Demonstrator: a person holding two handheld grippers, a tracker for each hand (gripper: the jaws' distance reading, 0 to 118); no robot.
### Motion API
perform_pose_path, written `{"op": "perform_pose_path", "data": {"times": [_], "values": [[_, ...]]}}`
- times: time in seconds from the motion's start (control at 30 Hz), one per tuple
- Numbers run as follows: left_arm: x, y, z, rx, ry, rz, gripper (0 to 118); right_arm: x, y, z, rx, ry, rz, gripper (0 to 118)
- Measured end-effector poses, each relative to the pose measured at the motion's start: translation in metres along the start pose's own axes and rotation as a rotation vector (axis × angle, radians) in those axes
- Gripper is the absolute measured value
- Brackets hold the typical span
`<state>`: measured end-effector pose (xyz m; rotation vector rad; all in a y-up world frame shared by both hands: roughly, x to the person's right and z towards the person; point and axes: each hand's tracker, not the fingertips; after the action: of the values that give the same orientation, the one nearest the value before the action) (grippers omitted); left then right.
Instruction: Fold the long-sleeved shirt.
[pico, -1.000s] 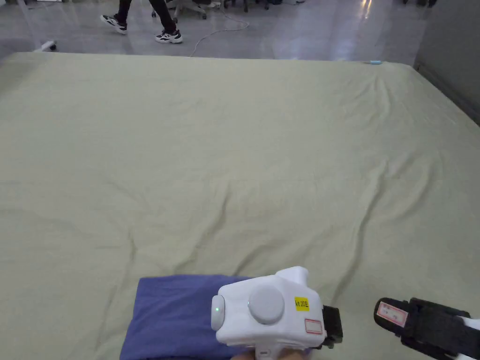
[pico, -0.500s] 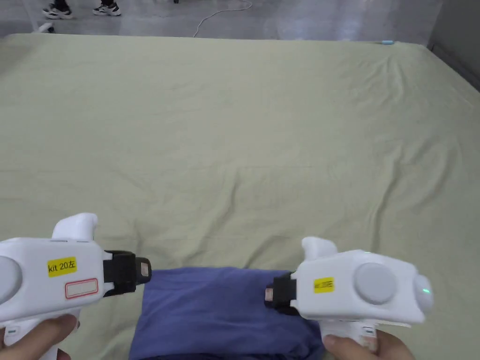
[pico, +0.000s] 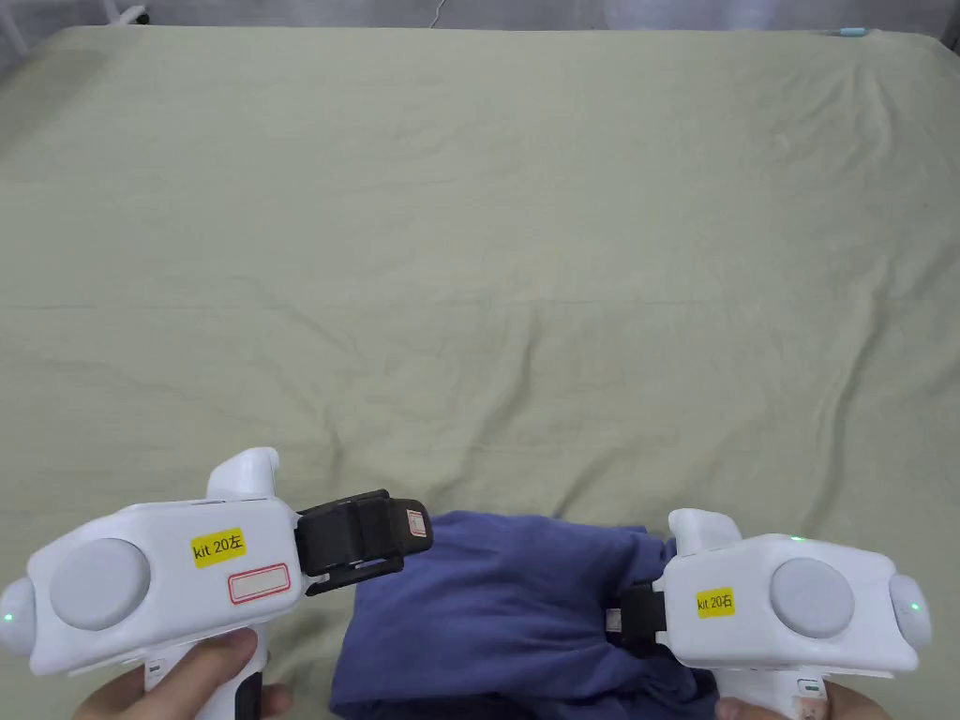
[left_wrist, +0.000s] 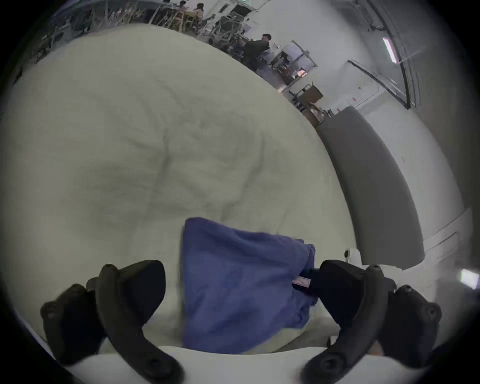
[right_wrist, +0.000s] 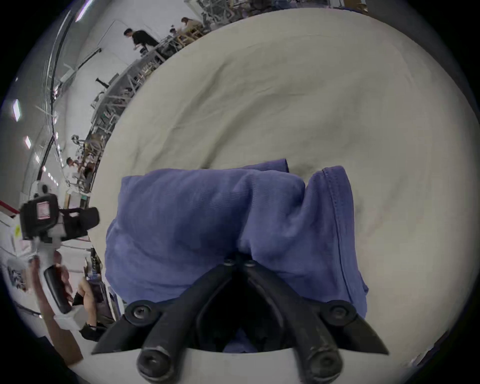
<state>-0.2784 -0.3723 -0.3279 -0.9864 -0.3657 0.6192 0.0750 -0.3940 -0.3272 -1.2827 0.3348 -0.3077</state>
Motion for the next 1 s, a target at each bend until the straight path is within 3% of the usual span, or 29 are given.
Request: {"op": "perform_pose_path", "data": {"times": [0.1,0.2,0.23,0.27,0.3,0.33,0.37,0.4,0.5,0.63,0.73,0.9,1.0], "values": [[-0.038,-0.011,-0.029,-0.24,0.015,0.148,115,0.005,-0.001,0.0,0.008,0.026,-0.025,0],[-0.037,-0.024,-0.051,-0.303,-0.138,0.251,84,0.011,-0.001,0.0,0.007,0.064,-0.054,0],[-0.034,-0.023,-0.051,-0.282,-0.077,0.205,57,0.013,-0.001,-0.001,0.007,0.074,-0.063,0],[-0.031,-0.018,-0.047,-0.261,-0.016,0.124,57,0.015,-0.002,-0.001,0.009,0.082,-0.07,0],[-0.021,-0.018,-0.04,-0.262,0.019,0.049,47,0.016,-0.003,-0.001,0.012,0.089,-0.08,0],[-0.02,-0.015,-0.037,-0.239,0.045,0.001,22,0.015,-0.004,0.0,0.018,0.096,-0.093,0],[-0.019,-0.017,-0.038,-0.248,-0.056,0.064,12,0.014,-0.004,0.002,0.022,0.099,-0.104,0],[-0.017,-0.018,-0.037,-0.267,-0.082,0.12,12,0.01,-0.004,0.005,0.023,0.084,-0.119,0],[-0.007,-0.003,-0.017,-0.228,-0.009,-0.021,12,-0.01,0.0,0.019,0.043,0.043,-0.169,0],[-0.005,0.021,0.023,-0.218,-0.105,0.043,11,-0.07,0.007,0.039,0.141,0.059,-0.118,0],[-0.021,0.05,0.067,-0.171,0.032,-0.054,11,-0.13,0.009,0.039,0.125,0.05,-0.068,0],[-0.073,0.08,0.15,-0.132,0.253,-0.043,11,-0.224,0.003,0.024,0.085,0.182,0.044,0],[-0.119,0.099,0.188,-0.124,0.48,-0.098,11,-0.268,-0.001,0.018,0.06,0.251,0.097,0]]}}
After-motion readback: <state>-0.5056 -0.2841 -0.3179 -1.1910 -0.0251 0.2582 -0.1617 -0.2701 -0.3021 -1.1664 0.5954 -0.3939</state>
